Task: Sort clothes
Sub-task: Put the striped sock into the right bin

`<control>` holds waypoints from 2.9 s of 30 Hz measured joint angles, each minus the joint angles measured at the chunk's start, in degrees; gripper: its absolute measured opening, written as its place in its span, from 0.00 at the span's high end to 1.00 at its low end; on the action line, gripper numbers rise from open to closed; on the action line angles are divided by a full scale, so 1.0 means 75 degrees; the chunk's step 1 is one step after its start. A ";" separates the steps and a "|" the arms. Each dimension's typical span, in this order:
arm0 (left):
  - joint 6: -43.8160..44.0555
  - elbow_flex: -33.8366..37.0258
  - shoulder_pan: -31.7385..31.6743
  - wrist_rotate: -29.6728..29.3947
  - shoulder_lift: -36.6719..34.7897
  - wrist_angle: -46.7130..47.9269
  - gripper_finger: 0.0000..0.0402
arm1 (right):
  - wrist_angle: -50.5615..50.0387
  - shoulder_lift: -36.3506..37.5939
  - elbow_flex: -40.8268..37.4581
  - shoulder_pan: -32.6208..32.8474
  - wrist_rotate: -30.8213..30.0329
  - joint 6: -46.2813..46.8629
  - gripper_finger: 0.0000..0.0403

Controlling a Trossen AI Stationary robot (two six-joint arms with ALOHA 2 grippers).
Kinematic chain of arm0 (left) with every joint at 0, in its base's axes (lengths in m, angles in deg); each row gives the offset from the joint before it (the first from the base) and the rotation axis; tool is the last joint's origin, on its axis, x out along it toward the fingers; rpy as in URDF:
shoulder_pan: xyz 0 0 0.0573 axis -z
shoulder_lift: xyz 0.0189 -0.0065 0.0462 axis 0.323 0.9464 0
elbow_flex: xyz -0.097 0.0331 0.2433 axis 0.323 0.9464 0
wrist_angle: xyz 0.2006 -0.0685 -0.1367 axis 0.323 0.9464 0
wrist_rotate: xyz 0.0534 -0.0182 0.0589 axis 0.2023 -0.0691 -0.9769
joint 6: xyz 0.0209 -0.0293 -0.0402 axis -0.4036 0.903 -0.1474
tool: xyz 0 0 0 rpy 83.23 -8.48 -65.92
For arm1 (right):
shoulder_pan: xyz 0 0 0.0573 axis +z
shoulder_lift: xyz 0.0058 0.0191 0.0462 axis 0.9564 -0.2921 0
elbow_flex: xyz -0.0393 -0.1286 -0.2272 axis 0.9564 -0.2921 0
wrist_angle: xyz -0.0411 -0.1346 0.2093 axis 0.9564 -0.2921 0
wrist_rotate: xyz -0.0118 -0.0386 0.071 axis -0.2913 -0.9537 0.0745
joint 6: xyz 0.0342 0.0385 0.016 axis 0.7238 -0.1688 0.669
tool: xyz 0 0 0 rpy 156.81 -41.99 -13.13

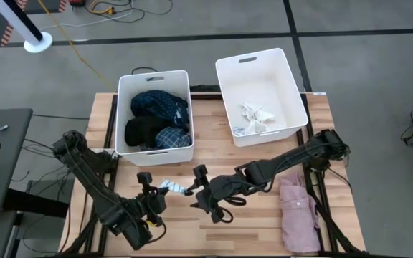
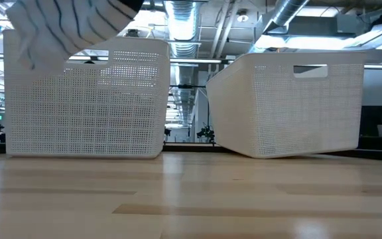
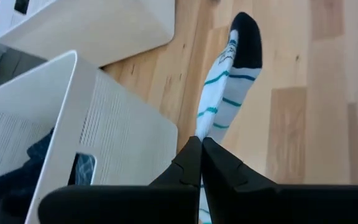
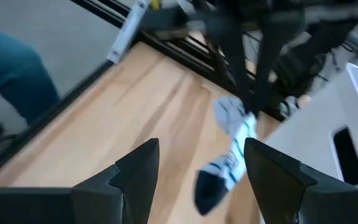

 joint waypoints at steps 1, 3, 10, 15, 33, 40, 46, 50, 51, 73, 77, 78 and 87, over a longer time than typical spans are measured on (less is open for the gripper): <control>-0.0143 -0.0051 -0.0022 -0.0008 -0.0003 -0.0088 1.00 | 0.0066 0.0000 -0.0062 -0.0035 -0.0052 -0.0003 0.38; -0.0392 -0.0138 -0.0060 -0.0041 -0.0004 -0.0252 1.00 | 0.0193 0.0000 -0.0167 -0.0093 -0.0090 0.0002 0.38; -0.0909 -0.0250 -0.0200 -0.0125 -0.0004 -0.0539 1.00 | 0.0247 0.0000 -0.0221 -0.0238 -0.0479 0.0085 0.39; -0.1208 -0.0252 -0.0219 -0.0215 -0.0004 -0.0834 1.00 | 0.0203 0.0000 -0.0221 -0.0285 -0.0625 0.0193 0.47; -0.1521 -0.0252 -0.0222 -0.0131 -0.0005 -0.1126 1.00 | 0.0040 -0.0291 -0.0224 -0.0367 -0.0695 -0.0041 0.98; -0.0906 -0.0252 -0.0091 -0.0552 -0.0004 -0.0771 0.85 | -0.0327 -0.0213 -0.0058 -0.0390 -0.1611 -0.0385 0.99; 0.0019 -0.0252 0.0160 -0.0940 -0.0004 -0.0052 0.57 | -0.1191 0.0130 0.0437 -0.0387 -0.2658 -0.0774 1.00; 0.0579 -0.0207 0.0358 -0.0900 -0.0004 0.0169 0.46 | -0.1657 0.0532 0.0683 -0.0428 -0.3608 -0.1055 1.00; 0.0669 -0.0138 0.0408 -0.0863 -0.0007 0.0110 0.44 | -0.1741 0.0663 0.0733 -0.0467 -0.3829 -0.1075 1.00; 0.1565 0.2642 0.0940 -0.0819 0.0002 -0.3175 0.44 | -0.5906 0.3752 0.0752 -0.4216 -0.4636 0.1270 1.00; 0.1474 0.2927 0.0940 -0.0930 0.0002 -0.3774 0.44 | -0.6645 0.3663 0.0749 -0.5082 -0.4418 0.1645 1.00; 0.1472 0.2978 0.0940 -0.0959 0.0002 -0.3907 0.44 | -0.6758 0.3628 0.0749 -0.5278 -0.4290 0.1711 1.00; 0.1472 0.3032 0.0945 -0.1045 0.0002 -0.4277 0.44 | -0.8006 0.2618 0.0743 -0.6708 -0.3240 0.1953 1.00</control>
